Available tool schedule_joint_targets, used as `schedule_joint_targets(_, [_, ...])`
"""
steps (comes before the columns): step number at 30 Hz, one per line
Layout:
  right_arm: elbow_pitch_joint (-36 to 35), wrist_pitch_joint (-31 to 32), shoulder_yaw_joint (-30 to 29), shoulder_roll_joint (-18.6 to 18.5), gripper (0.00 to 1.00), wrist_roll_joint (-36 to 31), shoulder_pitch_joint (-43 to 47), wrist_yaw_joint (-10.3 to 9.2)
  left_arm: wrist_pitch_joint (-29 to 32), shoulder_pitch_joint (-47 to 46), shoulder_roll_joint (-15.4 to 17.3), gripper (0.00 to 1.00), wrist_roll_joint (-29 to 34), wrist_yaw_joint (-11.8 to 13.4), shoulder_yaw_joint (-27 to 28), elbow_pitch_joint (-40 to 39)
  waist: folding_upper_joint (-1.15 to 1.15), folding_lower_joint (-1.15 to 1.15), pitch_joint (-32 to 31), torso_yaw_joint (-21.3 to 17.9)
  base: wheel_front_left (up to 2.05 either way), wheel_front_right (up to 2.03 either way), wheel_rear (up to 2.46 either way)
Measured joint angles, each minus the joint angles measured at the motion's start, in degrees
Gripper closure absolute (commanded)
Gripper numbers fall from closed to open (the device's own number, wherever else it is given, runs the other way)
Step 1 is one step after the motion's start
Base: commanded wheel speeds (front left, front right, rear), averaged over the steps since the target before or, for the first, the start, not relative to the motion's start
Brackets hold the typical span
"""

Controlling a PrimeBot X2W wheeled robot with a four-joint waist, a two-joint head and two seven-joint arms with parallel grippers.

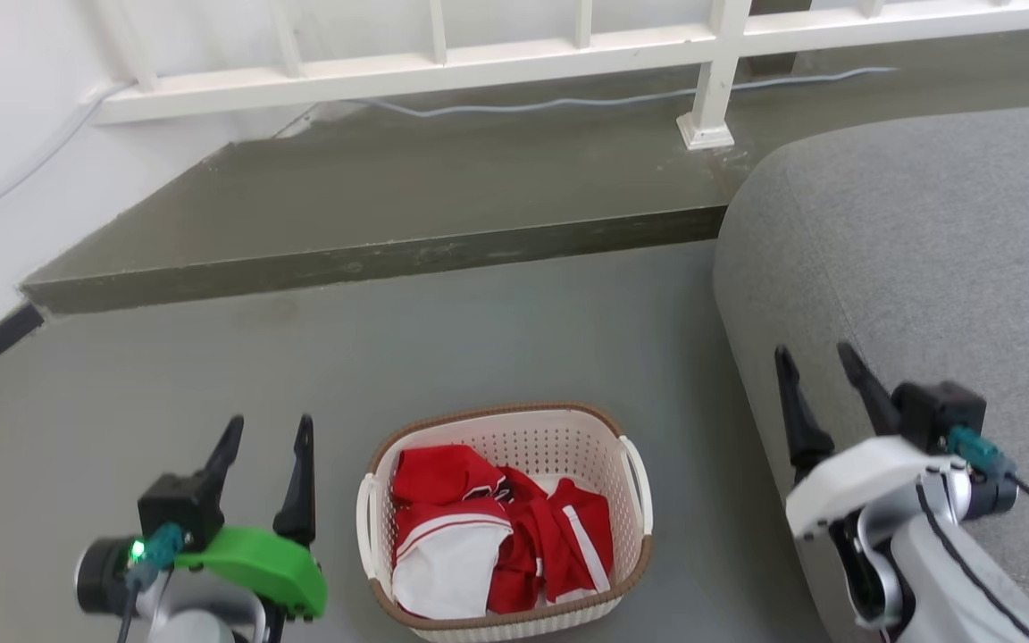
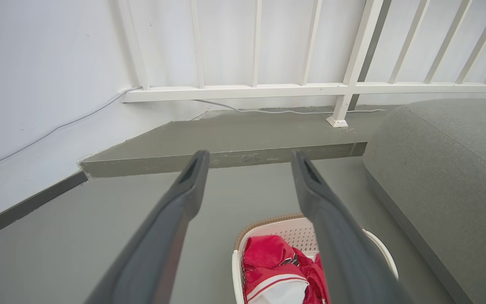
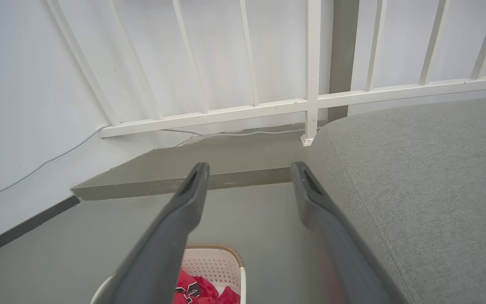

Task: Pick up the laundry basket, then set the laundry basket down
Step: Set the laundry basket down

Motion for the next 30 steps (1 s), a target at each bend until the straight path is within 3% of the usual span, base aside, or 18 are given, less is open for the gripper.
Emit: schedule_joint_targets(30, [-4.67,0.0,-1.8,0.43,0.0,-3.08,9.49,-0.49,0.0,9.96,-0.05,0.0,4.07,0.55,2.71,-7.28,0.0,0.0,-1.74,0.43,0.0,0.0,0.0])
